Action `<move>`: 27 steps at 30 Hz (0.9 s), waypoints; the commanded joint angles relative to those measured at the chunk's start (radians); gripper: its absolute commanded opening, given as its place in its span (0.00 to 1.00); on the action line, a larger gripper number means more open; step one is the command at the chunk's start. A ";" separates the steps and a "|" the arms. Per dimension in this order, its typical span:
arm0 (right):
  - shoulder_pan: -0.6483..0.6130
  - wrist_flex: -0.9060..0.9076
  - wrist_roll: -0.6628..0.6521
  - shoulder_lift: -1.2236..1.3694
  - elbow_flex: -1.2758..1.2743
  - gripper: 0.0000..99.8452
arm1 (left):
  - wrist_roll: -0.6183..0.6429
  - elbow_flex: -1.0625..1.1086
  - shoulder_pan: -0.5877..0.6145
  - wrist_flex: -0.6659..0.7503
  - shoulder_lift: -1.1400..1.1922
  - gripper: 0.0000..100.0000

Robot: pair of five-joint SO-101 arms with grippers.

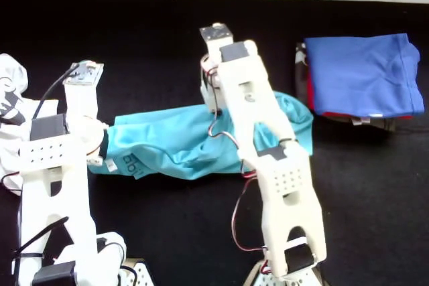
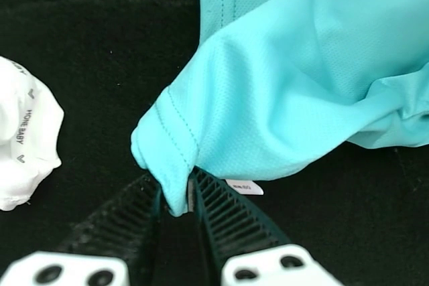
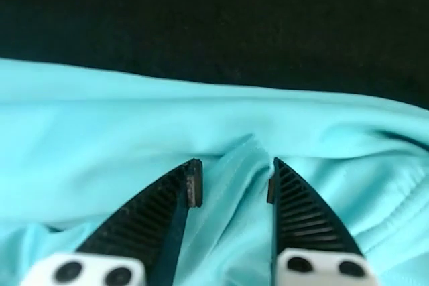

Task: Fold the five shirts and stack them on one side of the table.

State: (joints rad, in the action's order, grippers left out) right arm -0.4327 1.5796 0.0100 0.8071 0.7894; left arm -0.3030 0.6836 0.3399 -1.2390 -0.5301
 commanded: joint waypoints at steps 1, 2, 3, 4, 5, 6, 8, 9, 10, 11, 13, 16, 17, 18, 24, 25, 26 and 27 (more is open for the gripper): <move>0.015 0.036 0.005 0.024 0.091 0.16 | -0.009 -0.005 -0.012 0.014 -0.010 0.01; 0.015 0.053 0.005 0.033 0.111 0.16 | -0.009 -0.005 -0.012 0.014 -0.010 0.01; 0.016 0.067 0.005 0.041 0.131 0.16 | -0.009 -0.005 -0.012 0.014 -0.010 0.01; 0.022 0.081 0.005 0.044 0.153 0.15 | -0.009 -0.005 -0.012 0.014 -0.010 0.01; 0.030 0.090 0.005 0.047 0.173 0.12 | -0.009 -0.005 -0.012 0.017 -0.010 0.01; 0.038 0.096 0.005 0.048 0.194 0.07 | -0.009 -0.005 -0.012 0.018 -0.010 0.01; 0.067 0.105 0.005 0.044 0.228 0.00 | -0.009 -0.005 -0.012 0.018 -0.012 0.01; 0.081 0.124 0.005 0.044 0.248 0.02 | -0.009 -0.007 -0.012 0.018 -0.012 0.01; 0.091 0.143 0.005 0.044 0.282 0.01 | -0.009 -0.007 -0.012 0.018 -0.012 0.01; 0.101 0.171 0.005 0.044 0.315 0.00 | -0.009 -0.007 -0.012 0.018 -0.010 0.01; 0.119 0.185 0.005 0.041 0.374 0.01 | -0.009 -0.007 -0.012 0.018 -0.005 0.01; 0.147 0.186 -0.008 -0.018 0.421 0.01 | -0.009 -0.008 -0.013 0.018 -0.004 0.01; 0.148 0.186 -0.034 -0.045 0.421 0.01 | -0.008 -0.008 -0.013 0.018 -0.004 0.01; 0.153 0.186 -0.064 -0.079 0.421 0.01 | -0.005 -0.012 -0.013 0.018 -0.004 0.01; 0.203 0.186 -0.115 -0.358 0.421 0.01 | 0.006 -0.119 -0.012 -0.055 -0.012 0.01; 0.211 0.186 -0.115 -0.404 0.421 0.01 | 0.021 -0.168 -0.012 -0.098 -0.012 0.01; 0.217 0.186 -0.115 -0.447 0.421 0.01 | 0.038 -0.229 -0.016 -0.144 -0.012 0.01; 0.219 0.186 -0.115 -0.486 0.421 0.01 | 0.054 -0.294 -0.018 -0.187 -0.012 0.01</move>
State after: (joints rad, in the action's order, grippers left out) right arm -0.2378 1.7545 -0.0944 0.4864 1.1623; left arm -0.2816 0.5593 0.3399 -1.3249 -0.5301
